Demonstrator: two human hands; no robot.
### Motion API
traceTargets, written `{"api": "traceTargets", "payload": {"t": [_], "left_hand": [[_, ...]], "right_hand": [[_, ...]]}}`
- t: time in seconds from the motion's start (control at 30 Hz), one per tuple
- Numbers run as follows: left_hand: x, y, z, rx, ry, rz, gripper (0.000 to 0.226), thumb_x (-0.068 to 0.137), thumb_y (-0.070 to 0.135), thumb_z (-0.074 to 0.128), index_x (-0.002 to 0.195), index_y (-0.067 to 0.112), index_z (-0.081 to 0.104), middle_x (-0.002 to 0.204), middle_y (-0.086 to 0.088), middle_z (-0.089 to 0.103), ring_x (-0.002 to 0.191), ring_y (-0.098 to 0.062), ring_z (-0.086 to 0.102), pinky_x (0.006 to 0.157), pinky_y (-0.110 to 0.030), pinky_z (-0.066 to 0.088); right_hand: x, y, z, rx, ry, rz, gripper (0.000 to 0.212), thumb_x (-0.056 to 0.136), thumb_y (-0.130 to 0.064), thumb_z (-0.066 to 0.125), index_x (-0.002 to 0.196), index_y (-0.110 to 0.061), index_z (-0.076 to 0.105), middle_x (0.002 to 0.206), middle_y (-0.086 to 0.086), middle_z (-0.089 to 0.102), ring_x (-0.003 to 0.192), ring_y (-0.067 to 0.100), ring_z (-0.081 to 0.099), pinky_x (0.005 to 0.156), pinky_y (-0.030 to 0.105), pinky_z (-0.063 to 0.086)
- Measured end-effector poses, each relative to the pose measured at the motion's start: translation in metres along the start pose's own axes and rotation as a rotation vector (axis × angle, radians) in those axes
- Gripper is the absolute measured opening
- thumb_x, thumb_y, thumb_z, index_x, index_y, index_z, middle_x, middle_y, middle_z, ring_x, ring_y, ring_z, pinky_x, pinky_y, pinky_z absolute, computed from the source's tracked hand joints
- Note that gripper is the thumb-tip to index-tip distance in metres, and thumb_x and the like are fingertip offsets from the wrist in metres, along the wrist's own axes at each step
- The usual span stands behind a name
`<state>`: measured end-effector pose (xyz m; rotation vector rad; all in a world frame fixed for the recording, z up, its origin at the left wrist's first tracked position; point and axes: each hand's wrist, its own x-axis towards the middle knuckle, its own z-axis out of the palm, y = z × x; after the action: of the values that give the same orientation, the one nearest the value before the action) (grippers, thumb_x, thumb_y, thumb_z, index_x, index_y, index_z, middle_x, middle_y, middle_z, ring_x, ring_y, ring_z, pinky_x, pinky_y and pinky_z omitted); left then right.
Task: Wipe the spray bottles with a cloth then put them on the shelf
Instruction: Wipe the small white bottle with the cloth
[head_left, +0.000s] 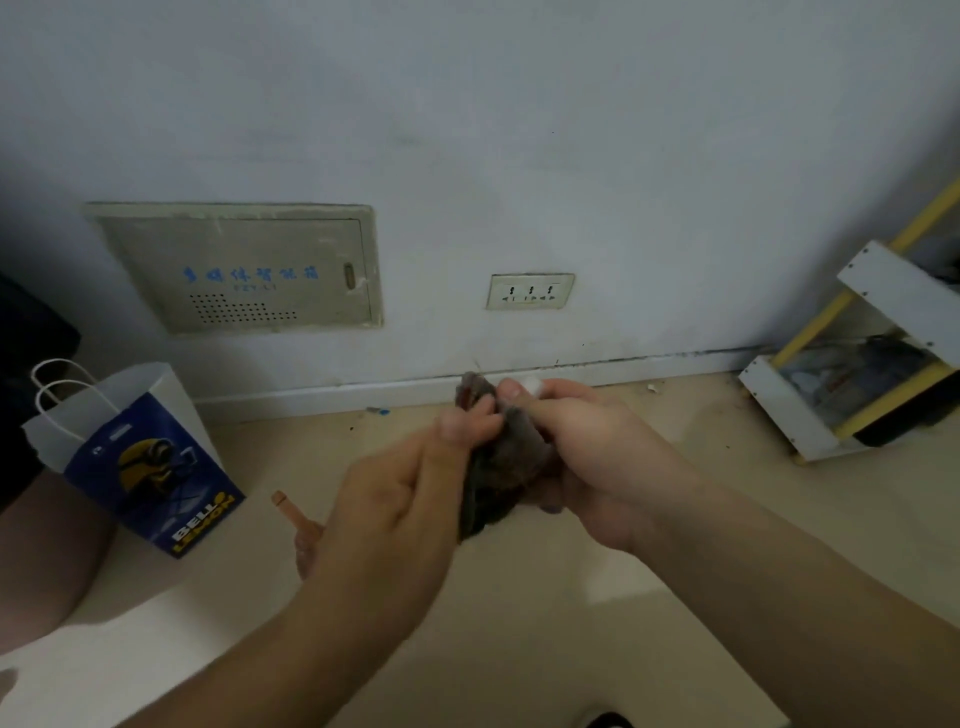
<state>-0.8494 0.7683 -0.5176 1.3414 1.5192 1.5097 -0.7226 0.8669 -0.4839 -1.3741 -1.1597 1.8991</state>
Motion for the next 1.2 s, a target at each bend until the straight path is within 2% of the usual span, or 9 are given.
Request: {"api": "traceTargets", "payload": {"t": [0.2, 0.3, 0.43, 0.53, 0.63, 0.83, 0.93, 1.03, 1.2], "left_hand": [[0.014, -0.008, 0.001, 0.442, -0.032, 0.096, 0.049, 0.096, 0.054, 0.049, 0.143, 0.04, 0.051, 0.147, 0.015, 0.048, 0.132, -0.003, 0.048, 0.108, -0.033, 0.048], [0.013, -0.007, 0.011, 0.762, -0.172, 0.035, 0.064, 0.096, 0.056, 0.033, 0.154, 0.031, 0.031, 0.154, 0.004, 0.043, 0.116, -0.02, 0.062, 0.078, -0.041, 0.06], [0.011, -0.023, 0.012, 1.113, -0.188, 0.264, 0.056, 0.093, 0.03, 0.058, 0.144, 0.007, 0.053, 0.135, -0.016, 0.061, 0.088, -0.034, 0.07, 0.054, -0.043, 0.057], [0.024, -0.018, 0.003, 0.689, -0.121, -0.038, 0.04, 0.102, 0.053, 0.037, 0.125, 0.036, 0.064, 0.115, 0.013, 0.068, 0.088, -0.012, 0.067, 0.07, -0.033, 0.054], [0.036, -0.013, 0.003, -0.108, 0.137, -0.556, 0.041, 0.107, 0.043, 0.038, 0.079, 0.028, 0.064, 0.11, -0.009, 0.073, 0.079, -0.011, 0.06, 0.083, -0.032, 0.047], [-0.002, -0.01, 0.007, 0.935, -0.161, 0.251, 0.057, 0.096, 0.034, 0.039, 0.149, 0.016, 0.053, 0.149, -0.01, 0.056, 0.106, -0.029, 0.066, 0.076, -0.041, 0.059], [0.021, -0.01, -0.01, 0.659, -0.177, 0.076, 0.051, 0.102, 0.049, 0.03, 0.145, 0.033, 0.053, 0.137, 0.006, 0.064, 0.106, -0.014, 0.063, 0.085, -0.034, 0.056], [0.024, -0.007, -0.006, 0.385, -0.069, -0.204, 0.046, 0.104, 0.051, 0.02, 0.102, 0.03, 0.06, 0.1, 0.009, 0.068, 0.092, -0.013, 0.063, 0.082, -0.033, 0.048], [0.002, -0.01, 0.0, 0.913, -0.241, 0.232, 0.056, 0.097, 0.031, 0.047, 0.151, 0.015, 0.048, 0.145, -0.01, 0.056, 0.108, -0.031, 0.063, 0.079, -0.043, 0.058]], "right_hand": [[0.001, -0.006, 0.0, 0.05, -0.03, -0.019, 0.022, 0.094, -0.028, 0.075, 0.101, -0.008, 0.069, 0.083, 0.013, 0.077, 0.068, 0.027, 0.075, 0.054, 0.036, 0.06], [0.0, -0.005, 0.0, 0.037, 0.014, -0.006, 0.021, 0.094, -0.029, 0.075, 0.098, -0.008, 0.071, 0.079, 0.012, 0.074, 0.058, 0.023, 0.071, 0.047, 0.03, 0.056], [0.001, -0.004, 0.004, 0.066, 0.049, 0.062, 0.034, 0.096, -0.033, 0.074, 0.111, -0.003, 0.071, 0.091, 0.016, 0.074, 0.06, 0.027, 0.071, 0.048, 0.03, 0.056], [0.0, -0.003, 0.003, 0.0, 0.068, -0.027, 0.021, 0.099, -0.027, 0.071, 0.089, -0.01, 0.063, 0.082, 0.016, 0.073, 0.066, 0.037, 0.073, 0.043, 0.031, 0.057], [0.003, 0.003, 0.007, -0.055, 0.059, -0.131, 0.014, 0.096, -0.021, 0.075, 0.093, -0.008, 0.069, 0.097, 0.021, 0.077, 0.085, 0.044, 0.077, 0.072, 0.053, 0.066], [0.0, -0.006, 0.007, 0.029, 0.049, -0.027, 0.027, 0.094, -0.032, 0.075, 0.078, -0.012, 0.065, 0.073, 0.012, 0.071, 0.052, 0.025, 0.067, 0.04, 0.025, 0.049], [-0.002, -0.006, 0.006, 0.007, 0.037, -0.039, 0.03, 0.093, -0.032, 0.076, 0.085, -0.008, 0.06, 0.066, 0.009, 0.072, 0.055, 0.03, 0.073, 0.045, 0.032, 0.057], [-0.003, -0.001, 0.008, -0.018, 0.01, -0.039, 0.032, 0.092, -0.028, 0.077, 0.096, -0.002, 0.059, 0.079, 0.014, 0.071, 0.067, 0.037, 0.075, 0.05, 0.033, 0.059], [-0.002, -0.008, 0.007, 0.005, 0.033, -0.013, 0.031, 0.093, -0.033, 0.076, 0.084, -0.012, 0.055, 0.071, 0.01, 0.069, 0.054, 0.029, 0.068, 0.044, 0.033, 0.057]]}}
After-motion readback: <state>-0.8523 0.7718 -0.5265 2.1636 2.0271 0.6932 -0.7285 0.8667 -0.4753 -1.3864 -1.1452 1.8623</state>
